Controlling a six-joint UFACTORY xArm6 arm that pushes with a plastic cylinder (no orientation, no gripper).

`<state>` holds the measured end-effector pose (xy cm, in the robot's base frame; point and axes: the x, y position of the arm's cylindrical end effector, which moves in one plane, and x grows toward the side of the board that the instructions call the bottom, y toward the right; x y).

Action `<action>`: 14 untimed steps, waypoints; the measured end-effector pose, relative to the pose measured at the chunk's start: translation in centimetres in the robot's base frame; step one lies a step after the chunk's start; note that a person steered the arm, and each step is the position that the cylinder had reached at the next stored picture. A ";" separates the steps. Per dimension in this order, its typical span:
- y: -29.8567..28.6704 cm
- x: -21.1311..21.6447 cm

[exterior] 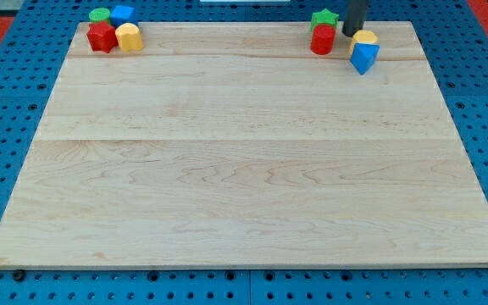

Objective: Push the yellow hexagon to the bottom of the blue triangle

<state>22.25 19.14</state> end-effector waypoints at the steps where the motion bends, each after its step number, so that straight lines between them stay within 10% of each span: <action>1: 5.0 0.0; 5: -2.6 -0.9; 14: 1.8 2.9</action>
<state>25.11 20.92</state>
